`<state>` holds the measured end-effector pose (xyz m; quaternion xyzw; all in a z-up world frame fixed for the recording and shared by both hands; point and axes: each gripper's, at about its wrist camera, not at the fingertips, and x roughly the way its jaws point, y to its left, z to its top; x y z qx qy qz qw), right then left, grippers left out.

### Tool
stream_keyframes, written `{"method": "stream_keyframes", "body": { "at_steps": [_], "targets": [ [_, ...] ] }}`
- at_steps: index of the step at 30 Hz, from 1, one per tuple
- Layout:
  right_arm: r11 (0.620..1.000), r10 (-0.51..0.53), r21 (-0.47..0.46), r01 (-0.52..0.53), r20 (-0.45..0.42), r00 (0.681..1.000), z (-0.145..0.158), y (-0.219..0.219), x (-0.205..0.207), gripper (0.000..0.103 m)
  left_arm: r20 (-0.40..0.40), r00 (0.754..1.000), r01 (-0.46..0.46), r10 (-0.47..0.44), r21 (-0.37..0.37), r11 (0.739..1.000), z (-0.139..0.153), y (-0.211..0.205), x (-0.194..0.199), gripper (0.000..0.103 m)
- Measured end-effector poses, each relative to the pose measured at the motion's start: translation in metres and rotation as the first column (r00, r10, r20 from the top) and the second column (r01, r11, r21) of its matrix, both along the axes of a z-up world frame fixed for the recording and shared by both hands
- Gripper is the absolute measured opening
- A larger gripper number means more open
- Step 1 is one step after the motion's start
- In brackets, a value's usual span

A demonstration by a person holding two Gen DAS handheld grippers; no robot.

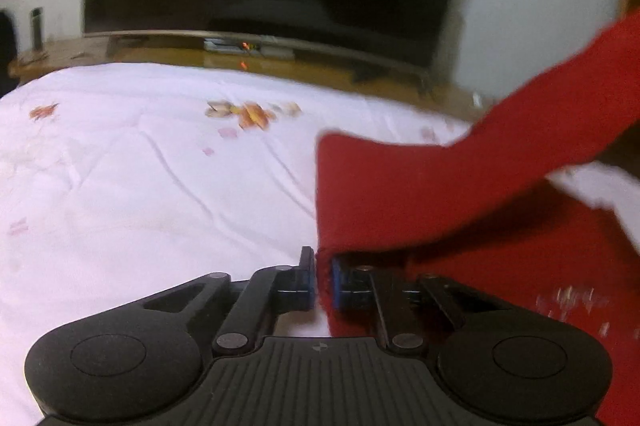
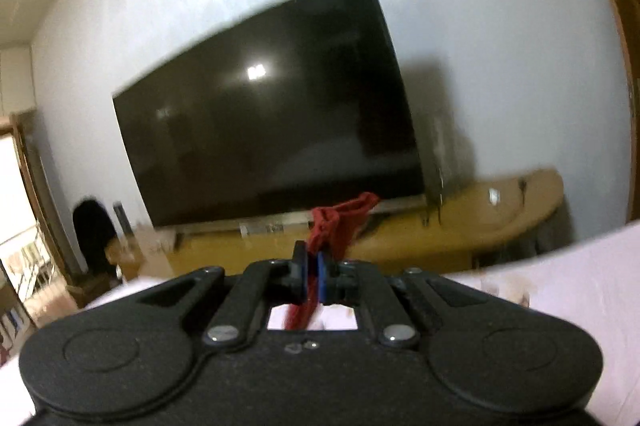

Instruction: Fold small clothes

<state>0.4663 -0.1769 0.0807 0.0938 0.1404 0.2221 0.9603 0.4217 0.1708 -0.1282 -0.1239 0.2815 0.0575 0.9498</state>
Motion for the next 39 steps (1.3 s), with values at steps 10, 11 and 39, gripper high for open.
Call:
{"method": "stream_keyframes", "body": {
  "at_steps": [10,11,39],
  "targets": [
    [0.957,-0.276,-0.209,0.201,-0.447,0.851,-0.16,-0.079,0.03,0.005,-0.037,0.999,0.021,-0.021,0.017,1.0,-0.013,-0.003,0.009,0.01],
    [0.958,-0.274,-0.211,0.196,-0.46,0.844,-0.173,-0.081,0.029,0.005,-0.041,0.999,0.028,-0.026,0.034,0.999,-0.013,-0.005,0.009,0.01],
    [0.946,-0.308,-0.229,0.228,-0.421,0.853,-0.176,-0.089,0.022,0.005,-0.075,0.996,0.058,-0.042,0.223,0.973,-0.006,-0.028,0.012,0.01]
  ]
}}
